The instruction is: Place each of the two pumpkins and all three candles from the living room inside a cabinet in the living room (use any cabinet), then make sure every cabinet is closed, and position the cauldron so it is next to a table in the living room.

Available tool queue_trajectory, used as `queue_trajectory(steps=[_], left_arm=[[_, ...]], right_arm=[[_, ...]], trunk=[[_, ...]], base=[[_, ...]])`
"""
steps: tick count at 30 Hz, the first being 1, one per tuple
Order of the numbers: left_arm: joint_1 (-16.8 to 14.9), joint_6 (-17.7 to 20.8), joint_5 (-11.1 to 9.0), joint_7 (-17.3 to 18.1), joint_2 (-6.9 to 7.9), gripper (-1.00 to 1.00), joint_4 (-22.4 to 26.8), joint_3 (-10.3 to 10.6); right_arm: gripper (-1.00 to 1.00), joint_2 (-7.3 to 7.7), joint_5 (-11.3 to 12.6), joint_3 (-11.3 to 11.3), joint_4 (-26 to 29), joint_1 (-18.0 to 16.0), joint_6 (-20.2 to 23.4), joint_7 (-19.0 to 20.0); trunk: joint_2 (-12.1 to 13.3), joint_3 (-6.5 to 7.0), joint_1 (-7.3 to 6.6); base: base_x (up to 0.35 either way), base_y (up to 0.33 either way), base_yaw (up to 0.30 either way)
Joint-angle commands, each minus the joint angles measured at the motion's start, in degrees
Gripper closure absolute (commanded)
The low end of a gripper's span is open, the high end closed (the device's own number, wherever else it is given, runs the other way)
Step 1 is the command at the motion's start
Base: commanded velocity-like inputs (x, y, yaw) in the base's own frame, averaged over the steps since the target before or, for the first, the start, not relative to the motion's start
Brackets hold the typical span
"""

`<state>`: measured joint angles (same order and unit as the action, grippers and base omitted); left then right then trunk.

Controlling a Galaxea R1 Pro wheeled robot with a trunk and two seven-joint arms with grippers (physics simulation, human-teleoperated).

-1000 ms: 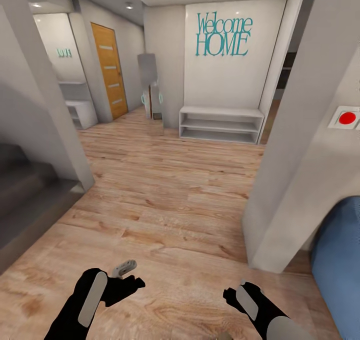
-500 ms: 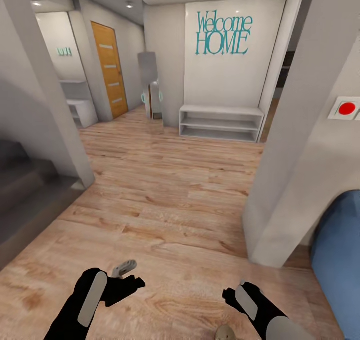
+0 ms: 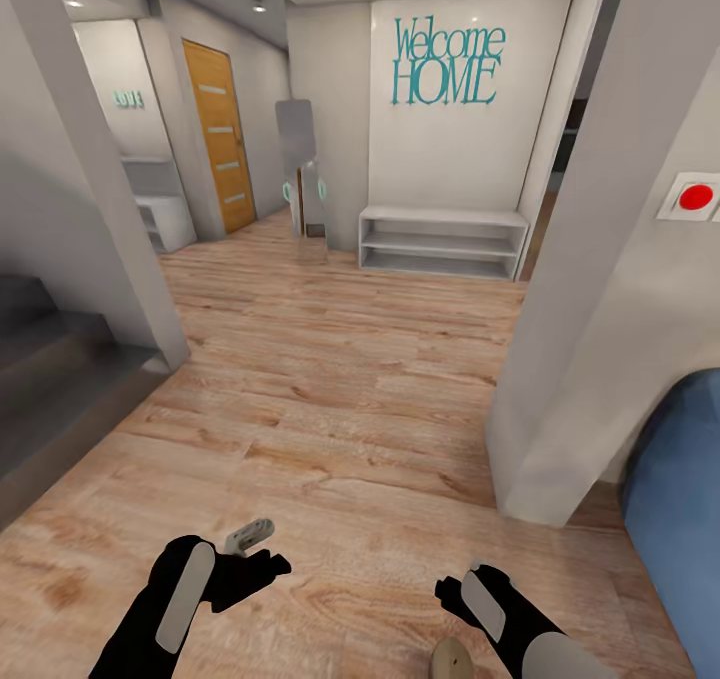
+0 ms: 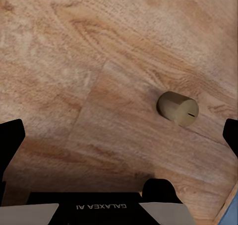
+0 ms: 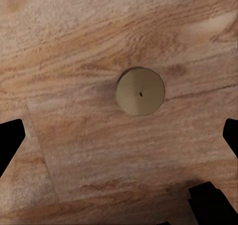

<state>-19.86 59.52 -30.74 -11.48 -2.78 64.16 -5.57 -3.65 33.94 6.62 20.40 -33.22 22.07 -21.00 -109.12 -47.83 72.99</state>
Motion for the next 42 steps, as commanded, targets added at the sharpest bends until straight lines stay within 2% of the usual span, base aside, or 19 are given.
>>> queue_trajectory(steps=[1,15,42], left_arm=[[0.0,0.0,0.0,0.0,-0.03,-1.0,0.0,0.0],[0.0,0.0,0.0,0.0,0.01,-1.0,-0.1,0.0],[0.0,0.2,-0.1,0.1,0.12,-1.0,-0.2,-0.1]], right_arm=[[-1.0,-0.02,0.0,0.0,0.1,0.0,0.0,0.0],[-1.0,0.39,0.1,0.1,-0.1,0.0,0.0,0.0],[-1.0,0.12,0.1,0.0,-0.1,0.0,0.0,0.0]], trunk=[[-0.4,-0.18,0.23],[-6.0,-2.7,3.3],[-16.9,-7.55,9.23]], base=[[0.0,0.0,0.0],[0.0,0.0,0.0],[0.0,0.0,0.0]])
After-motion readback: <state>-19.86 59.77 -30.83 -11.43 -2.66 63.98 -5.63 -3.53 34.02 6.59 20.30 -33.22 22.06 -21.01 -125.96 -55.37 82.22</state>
